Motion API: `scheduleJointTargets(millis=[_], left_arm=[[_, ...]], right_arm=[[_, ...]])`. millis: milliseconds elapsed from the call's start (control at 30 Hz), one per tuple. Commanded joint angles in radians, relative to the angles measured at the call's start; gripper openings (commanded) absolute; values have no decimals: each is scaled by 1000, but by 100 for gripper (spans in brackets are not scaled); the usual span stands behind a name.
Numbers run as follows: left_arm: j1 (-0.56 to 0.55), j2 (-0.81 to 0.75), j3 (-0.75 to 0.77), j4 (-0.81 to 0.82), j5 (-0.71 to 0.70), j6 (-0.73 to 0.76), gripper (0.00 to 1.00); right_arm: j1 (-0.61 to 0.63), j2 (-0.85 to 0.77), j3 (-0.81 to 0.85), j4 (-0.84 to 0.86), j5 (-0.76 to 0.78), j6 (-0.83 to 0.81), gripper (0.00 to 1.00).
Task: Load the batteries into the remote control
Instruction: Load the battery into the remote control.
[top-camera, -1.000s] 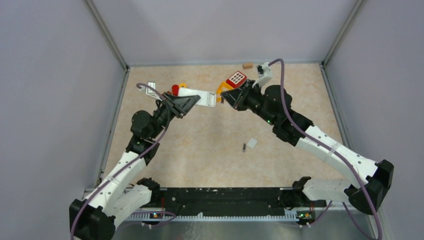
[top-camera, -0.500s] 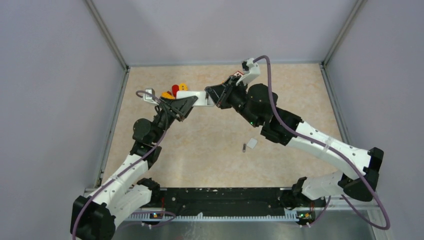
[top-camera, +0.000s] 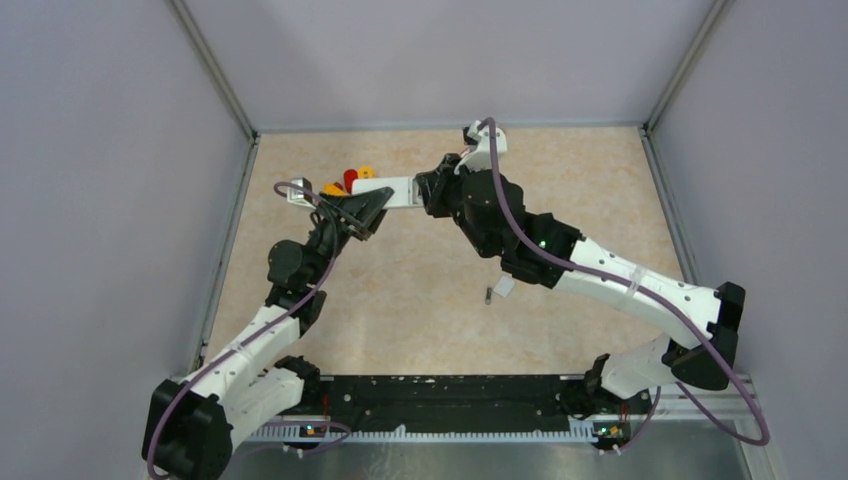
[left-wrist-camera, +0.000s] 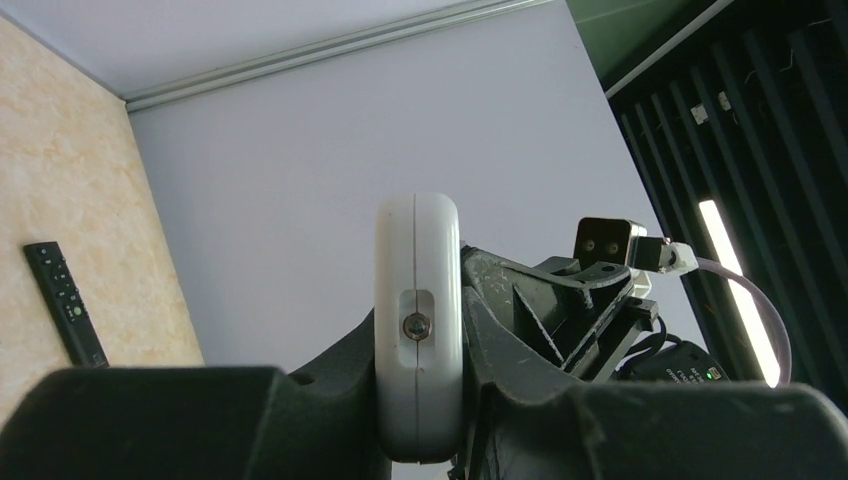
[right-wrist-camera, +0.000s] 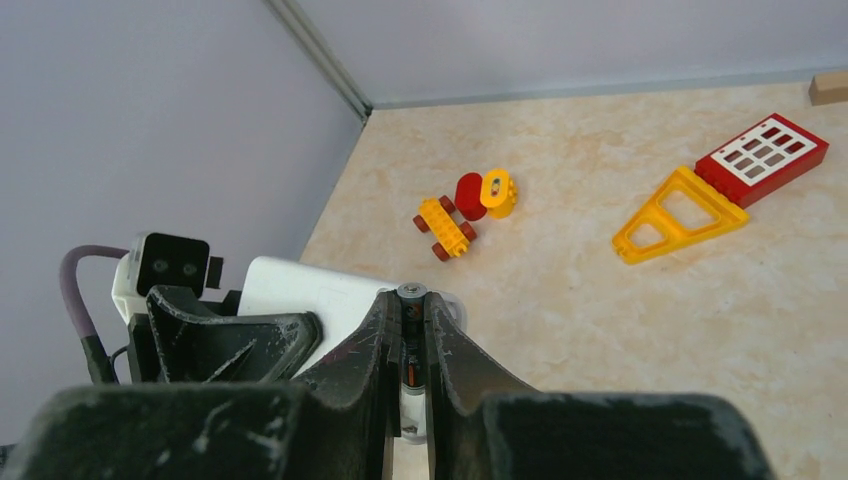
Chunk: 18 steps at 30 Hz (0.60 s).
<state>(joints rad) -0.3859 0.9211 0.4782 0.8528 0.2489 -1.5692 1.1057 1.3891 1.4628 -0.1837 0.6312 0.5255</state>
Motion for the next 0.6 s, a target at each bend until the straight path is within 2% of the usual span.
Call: scheduleJointTargets(millis=[0, 567], left_arm=[[3, -1, 2, 102, -13, -15, 0], [3, 32, 19, 149, 28, -12, 0]], right_arm=[[18, 4, 57, -22, 43, -27, 0], [19, 8, 52, -33, 2, 69, 3]])
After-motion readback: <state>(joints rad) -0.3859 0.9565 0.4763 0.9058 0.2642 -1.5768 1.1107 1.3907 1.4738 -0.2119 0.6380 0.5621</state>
